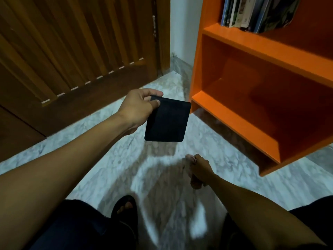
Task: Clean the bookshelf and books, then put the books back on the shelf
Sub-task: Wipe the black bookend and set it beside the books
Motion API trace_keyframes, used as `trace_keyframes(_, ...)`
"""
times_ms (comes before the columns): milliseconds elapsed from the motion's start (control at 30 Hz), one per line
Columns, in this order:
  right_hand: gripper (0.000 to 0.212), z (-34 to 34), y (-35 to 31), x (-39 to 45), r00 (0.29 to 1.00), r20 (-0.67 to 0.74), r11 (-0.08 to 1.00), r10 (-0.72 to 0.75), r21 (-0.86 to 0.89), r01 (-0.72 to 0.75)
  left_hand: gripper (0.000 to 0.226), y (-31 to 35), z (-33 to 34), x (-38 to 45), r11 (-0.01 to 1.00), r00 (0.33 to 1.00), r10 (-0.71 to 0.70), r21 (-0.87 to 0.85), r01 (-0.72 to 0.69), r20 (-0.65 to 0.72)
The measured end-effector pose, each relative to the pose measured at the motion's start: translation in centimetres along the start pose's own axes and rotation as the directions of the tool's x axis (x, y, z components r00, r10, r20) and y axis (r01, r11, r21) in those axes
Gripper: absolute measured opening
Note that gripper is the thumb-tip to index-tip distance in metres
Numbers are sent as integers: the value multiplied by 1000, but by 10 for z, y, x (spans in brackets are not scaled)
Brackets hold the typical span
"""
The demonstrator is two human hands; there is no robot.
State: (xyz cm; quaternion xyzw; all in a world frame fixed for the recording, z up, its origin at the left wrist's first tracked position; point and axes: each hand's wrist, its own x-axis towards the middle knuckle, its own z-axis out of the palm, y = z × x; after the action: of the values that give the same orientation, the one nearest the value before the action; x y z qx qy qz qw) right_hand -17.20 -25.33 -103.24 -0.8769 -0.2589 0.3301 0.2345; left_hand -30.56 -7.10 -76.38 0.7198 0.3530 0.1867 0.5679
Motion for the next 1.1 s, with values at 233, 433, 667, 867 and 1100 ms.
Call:
trace_keyframes(233, 44, 28, 33, 31, 999, -3, 986, 46, -160, -45, 20, 2, 10, 6, 1000, 1000, 11, 0, -11, 19)
trace_keyframes(433, 53, 30, 35, 25, 969, 235, 890, -79, -421, 175, 21, 3, 16, 7, 999, 998, 50, 8, -51, 46)
trace_keyframes(667, 26, -83, -36, 20, 1000, 25, 999, -11, 51, 10, 26, 14, 13, -9, 855, 948, 279, 410, -317, 152)
trace_keyframes(867, 38, -229, -160, -43, 905, -373, 914, -206, 257, 314, 35, 47, 18, -30, 489, 824, 445, 676, -552, 351)
trace_keyframes(1100, 34, -328, -269, -147, 760, -512, 883, -401, 5, 470, 49, 114, 45, -26, 200, 664, 547, 691, -695, 510)
